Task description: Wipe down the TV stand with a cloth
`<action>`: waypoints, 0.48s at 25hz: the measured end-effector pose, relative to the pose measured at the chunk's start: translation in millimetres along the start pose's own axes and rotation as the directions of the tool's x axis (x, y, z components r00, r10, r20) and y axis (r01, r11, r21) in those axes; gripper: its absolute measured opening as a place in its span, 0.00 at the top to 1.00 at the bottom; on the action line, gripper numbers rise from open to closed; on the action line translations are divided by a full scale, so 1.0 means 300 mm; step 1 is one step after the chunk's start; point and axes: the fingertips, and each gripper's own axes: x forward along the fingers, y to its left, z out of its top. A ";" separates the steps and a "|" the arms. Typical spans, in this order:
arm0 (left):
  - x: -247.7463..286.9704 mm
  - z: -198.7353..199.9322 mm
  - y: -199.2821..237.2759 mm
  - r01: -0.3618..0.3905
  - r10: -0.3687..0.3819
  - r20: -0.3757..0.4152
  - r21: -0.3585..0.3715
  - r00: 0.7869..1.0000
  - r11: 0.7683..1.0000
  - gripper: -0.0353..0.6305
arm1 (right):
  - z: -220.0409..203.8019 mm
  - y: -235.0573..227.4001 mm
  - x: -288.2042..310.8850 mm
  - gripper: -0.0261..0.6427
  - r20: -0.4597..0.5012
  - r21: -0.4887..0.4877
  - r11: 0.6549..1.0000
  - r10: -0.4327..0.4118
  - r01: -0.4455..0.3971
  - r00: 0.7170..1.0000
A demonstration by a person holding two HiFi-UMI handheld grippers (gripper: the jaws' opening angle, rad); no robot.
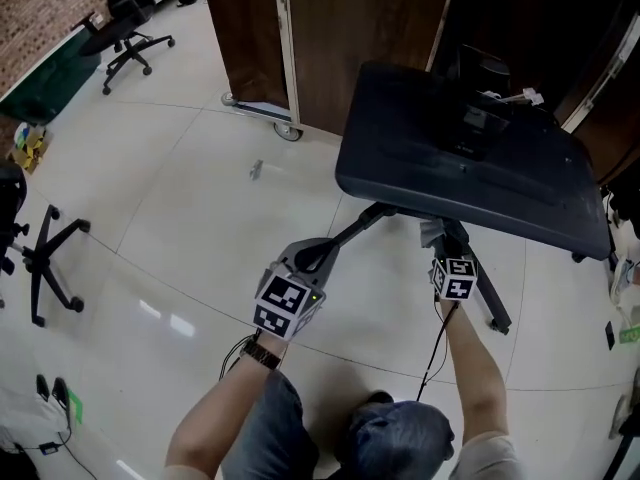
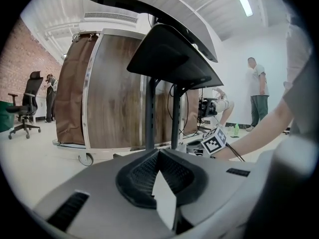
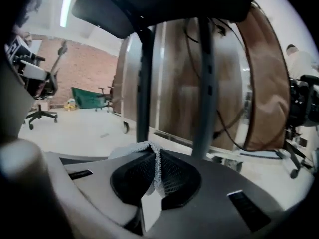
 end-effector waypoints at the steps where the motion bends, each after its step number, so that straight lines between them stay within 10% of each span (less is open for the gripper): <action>1: -0.019 -0.010 0.017 -0.013 0.013 -0.003 -0.006 1.000 1.000 0.91 | 0.048 0.084 0.035 0.95 0.016 -0.024 0.998 0.050 -0.050 0.999; 8: -0.140 -0.104 0.108 -0.090 0.088 -0.033 -0.045 0.996 0.995 0.91 | -0.123 0.649 0.218 0.95 -0.154 -0.037 0.942 0.325 -0.334 0.933; 12: -0.203 -0.140 0.153 -0.120 0.118 -0.044 -0.056 0.992 0.991 0.91 | -0.197 1.096 0.072 0.95 -0.184 -0.039 0.815 0.562 -0.578 0.806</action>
